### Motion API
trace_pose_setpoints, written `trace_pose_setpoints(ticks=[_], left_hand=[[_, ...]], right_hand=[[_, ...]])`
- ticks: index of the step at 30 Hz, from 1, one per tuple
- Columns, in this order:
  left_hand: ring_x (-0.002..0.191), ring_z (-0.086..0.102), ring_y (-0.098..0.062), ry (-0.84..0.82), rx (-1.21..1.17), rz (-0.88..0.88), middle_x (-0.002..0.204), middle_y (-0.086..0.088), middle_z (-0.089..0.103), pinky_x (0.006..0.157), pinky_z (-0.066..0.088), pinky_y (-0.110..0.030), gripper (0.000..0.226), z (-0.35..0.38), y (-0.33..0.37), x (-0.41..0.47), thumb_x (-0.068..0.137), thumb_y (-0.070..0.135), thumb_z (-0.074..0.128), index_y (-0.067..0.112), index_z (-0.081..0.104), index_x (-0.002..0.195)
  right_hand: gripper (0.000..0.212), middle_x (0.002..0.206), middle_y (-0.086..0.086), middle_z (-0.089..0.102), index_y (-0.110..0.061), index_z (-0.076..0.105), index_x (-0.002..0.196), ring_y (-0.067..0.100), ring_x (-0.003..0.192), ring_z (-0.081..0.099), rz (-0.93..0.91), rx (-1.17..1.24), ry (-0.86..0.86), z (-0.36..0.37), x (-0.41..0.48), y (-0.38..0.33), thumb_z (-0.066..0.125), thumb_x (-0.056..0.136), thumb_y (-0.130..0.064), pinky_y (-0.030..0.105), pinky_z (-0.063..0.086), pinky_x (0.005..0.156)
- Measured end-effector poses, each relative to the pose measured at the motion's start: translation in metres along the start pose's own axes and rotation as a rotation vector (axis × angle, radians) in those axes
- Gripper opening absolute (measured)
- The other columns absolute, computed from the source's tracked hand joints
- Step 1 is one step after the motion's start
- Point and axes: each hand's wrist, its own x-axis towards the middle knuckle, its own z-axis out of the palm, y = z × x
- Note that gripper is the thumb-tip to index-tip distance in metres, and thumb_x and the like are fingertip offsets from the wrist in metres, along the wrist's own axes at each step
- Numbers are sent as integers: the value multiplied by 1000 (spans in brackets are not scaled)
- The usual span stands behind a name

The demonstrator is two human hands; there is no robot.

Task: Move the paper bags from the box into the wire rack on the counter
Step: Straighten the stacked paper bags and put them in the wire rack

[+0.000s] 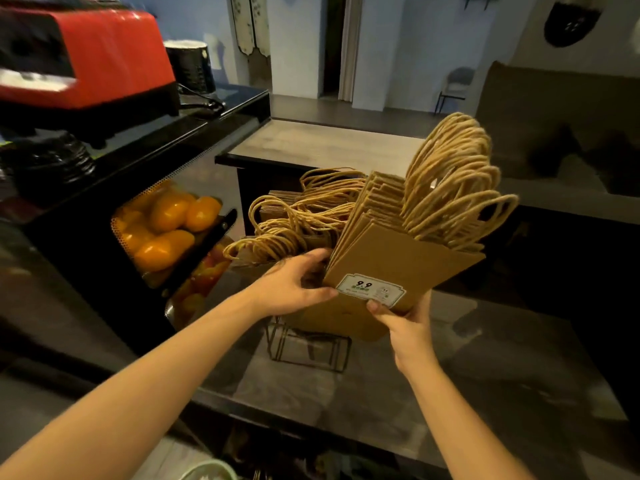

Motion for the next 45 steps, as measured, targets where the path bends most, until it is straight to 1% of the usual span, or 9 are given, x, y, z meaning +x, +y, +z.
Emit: trace_pose_setpoints(ticks=[5,11,15,20,24,29,33,40,45], left_hand=[[109,56,-4,-33,109,53,124,9,60,91,46,-20,48,0,-10,4,85,37,68,24,53,128],[107,53,-5,-54,75,37,113,13,56,91,45,-22,42,-2,-23,4,84,31,70,27,55,122],[114,51,-11,-139,281,-9,125,8,56,96,43,-27,43,-4,-31,1,86,36,67,26,54,126],[110,54,-19,-256,577,27,125,1,59,93,44,-31,41,-14,-30,2,89,42,60,23,56,125],[105,58,-20,-313,701,24,121,0,61,92,47,-33,42,-17,-24,4,89,45,57,23,55,126],[104,56,-16,-198,569,78,120,2,60,78,35,-15,36,-14,-33,-11,95,37,53,20,54,126],[104,54,-4,-46,409,196,119,7,64,78,31,1,30,-17,-50,-29,91,27,60,22,61,121],[103,57,-9,146,337,279,112,2,64,88,41,-10,39,-22,-71,-35,77,6,60,13,60,116],[92,61,-16,131,381,277,101,-6,65,79,50,-27,38,-24,-81,-32,76,25,61,7,57,110]], right_hand=[[74,111,-8,69,-29,47,121,10,106,65,-13,-33,-44,-2,-1,11,85,62,-8,27,55,85],[70,111,-10,71,-24,46,124,13,108,65,-28,-62,-85,1,-1,17,77,65,-3,27,54,81],[88,118,6,67,-18,48,127,21,110,64,11,-94,-87,1,-5,24,93,53,-32,32,56,84],[73,106,8,70,3,48,124,15,98,69,40,-22,-131,7,-13,36,86,62,-6,28,56,76],[99,97,2,75,12,53,117,17,95,70,57,-33,-148,11,-14,29,94,45,-41,22,55,74],[35,89,-2,76,6,61,104,12,89,71,52,-82,-133,9,-9,38,74,72,6,21,55,72],[46,89,-3,76,-3,57,108,11,88,71,124,-32,-77,10,-9,42,67,70,21,22,55,68],[49,86,-6,76,-9,58,104,7,85,71,156,1,-93,21,-4,45,73,63,13,20,56,66],[62,110,24,68,11,51,123,33,101,68,197,25,-138,29,0,54,73,66,16,31,58,72]])
